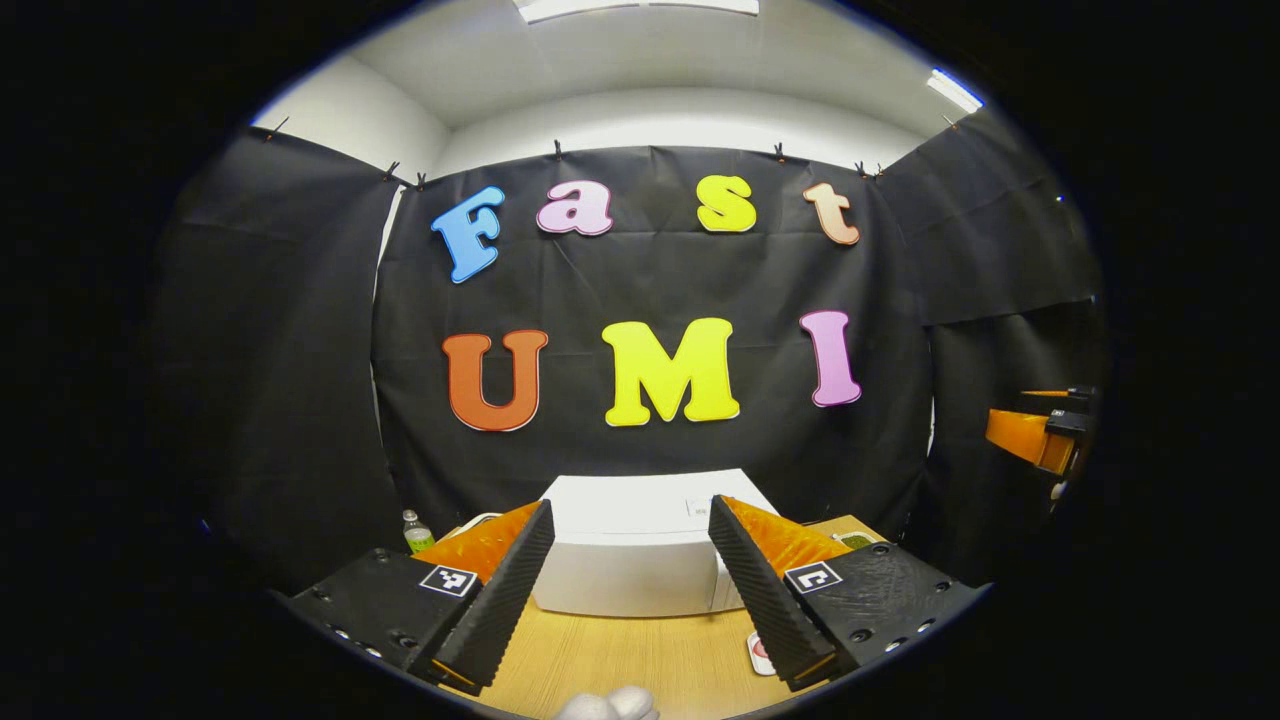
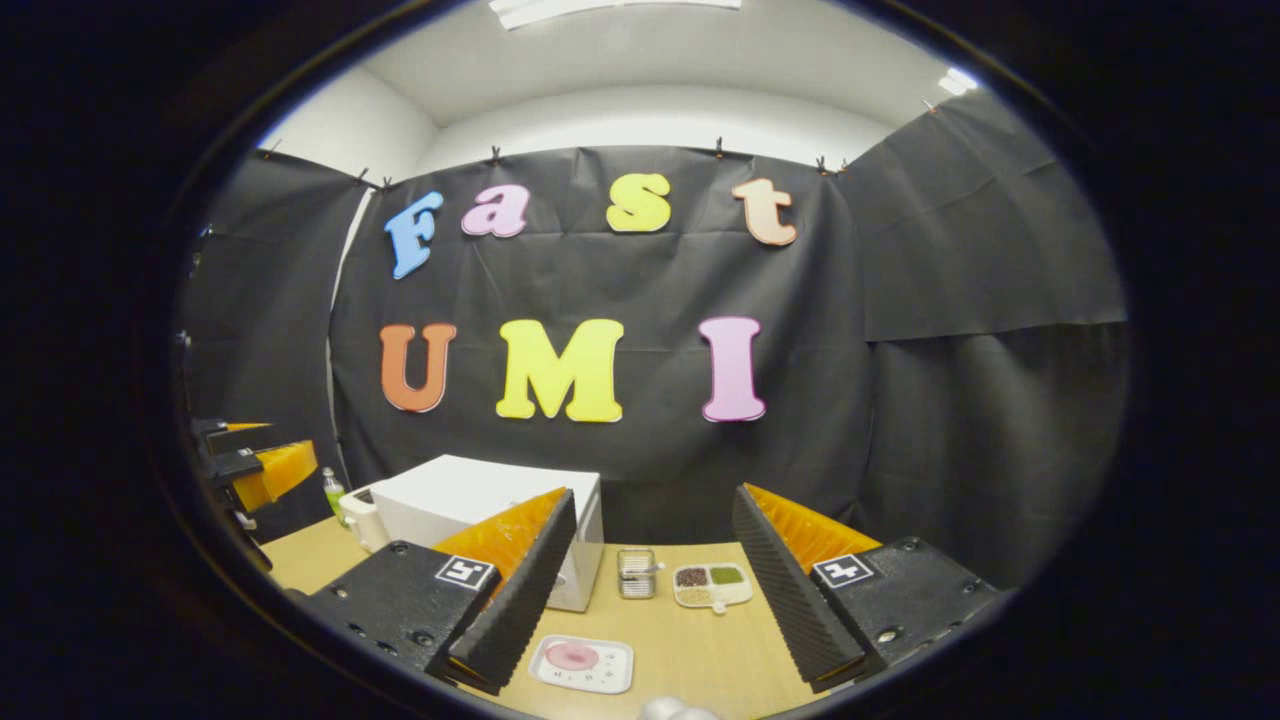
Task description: Open the microwave oven with the left hand, put the food in, and close the microwave oven.
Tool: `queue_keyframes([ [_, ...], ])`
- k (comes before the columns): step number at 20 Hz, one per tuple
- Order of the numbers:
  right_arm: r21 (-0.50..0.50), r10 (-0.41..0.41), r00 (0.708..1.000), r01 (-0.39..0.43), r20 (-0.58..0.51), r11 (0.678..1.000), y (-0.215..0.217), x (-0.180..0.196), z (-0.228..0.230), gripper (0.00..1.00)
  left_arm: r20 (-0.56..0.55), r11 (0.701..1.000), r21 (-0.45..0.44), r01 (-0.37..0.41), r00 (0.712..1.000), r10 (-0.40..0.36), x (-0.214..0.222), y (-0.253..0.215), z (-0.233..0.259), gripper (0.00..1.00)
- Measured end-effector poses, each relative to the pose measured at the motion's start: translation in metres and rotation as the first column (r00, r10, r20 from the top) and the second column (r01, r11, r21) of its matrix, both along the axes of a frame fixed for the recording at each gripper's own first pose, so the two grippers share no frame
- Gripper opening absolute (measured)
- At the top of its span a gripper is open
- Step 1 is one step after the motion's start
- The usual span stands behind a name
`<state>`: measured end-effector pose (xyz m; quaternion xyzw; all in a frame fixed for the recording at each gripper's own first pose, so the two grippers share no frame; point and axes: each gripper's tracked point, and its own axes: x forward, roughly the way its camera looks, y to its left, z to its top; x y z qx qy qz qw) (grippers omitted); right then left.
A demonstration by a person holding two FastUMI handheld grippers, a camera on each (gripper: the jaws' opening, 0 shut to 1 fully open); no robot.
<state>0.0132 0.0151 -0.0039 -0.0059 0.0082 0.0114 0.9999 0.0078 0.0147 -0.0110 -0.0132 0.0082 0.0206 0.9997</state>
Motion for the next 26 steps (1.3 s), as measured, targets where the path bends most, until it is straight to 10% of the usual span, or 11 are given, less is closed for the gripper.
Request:
queue_keyframes([
  [13, 0.015, 0.001, 1.000, -0.001, -0.012, 1.000, -0.004, 0.006, -0.004, 1.00, 0.021, 0.999, 0.014, 0.029, 0.999, -0.029, 0.030, -0.018, -0.036, 0.95],
  [26, -0.091, -0.124, 0.989, 0.116, -0.082, 0.989, -0.049, -0.015, -0.006, 0.92, -0.139, 0.980, -0.056, 0.191, 0.970, -0.197, 0.142, -0.132, -0.210, 0.96],
])
